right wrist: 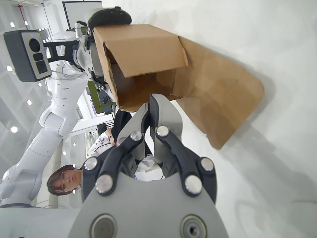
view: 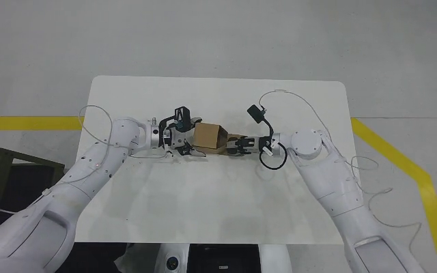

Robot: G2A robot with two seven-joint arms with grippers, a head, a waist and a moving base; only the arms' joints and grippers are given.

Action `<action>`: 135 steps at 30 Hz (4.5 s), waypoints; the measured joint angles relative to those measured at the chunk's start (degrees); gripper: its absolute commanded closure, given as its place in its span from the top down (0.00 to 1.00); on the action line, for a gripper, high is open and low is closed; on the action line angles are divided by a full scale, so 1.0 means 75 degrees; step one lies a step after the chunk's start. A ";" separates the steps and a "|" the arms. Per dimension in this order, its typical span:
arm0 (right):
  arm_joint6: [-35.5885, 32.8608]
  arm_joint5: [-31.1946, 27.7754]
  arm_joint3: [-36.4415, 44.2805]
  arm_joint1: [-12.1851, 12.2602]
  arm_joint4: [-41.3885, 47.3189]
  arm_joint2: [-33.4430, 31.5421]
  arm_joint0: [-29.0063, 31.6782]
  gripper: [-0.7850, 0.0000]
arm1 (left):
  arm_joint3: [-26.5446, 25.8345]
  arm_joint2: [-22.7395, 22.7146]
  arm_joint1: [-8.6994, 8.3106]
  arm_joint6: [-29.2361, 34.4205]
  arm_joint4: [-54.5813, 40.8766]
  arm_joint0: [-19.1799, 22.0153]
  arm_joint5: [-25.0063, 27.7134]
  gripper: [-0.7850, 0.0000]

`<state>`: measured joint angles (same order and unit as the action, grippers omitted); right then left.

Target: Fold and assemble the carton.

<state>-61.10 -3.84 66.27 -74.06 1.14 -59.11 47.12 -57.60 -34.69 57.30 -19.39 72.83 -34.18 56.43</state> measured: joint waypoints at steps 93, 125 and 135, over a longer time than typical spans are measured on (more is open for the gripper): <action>-0.0161 -0.0110 -0.0051 0.0101 -0.0082 0.0313 -0.0448 0.00 | -0.0187 -0.1459 0.0409 0.2811 -0.1389 -0.0696 -0.0127 1.00; 0.0166 0.0549 0.0481 0.0159 -0.0385 0.0584 0.0016 0.00 | -0.0098 -0.1777 0.0525 0.2677 -0.1469 -0.0742 0.0116 1.00; 0.0816 -0.0193 0.0054 0.0028 -0.0227 0.0770 -0.0249 0.00 | -0.0086 -0.1841 0.0544 0.2744 -0.1379 -0.0763 0.0210 1.00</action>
<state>-54.98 -5.29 66.67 -73.85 -0.56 -53.33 45.25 -58.25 -48.50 61.38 1.19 62.49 -39.90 58.01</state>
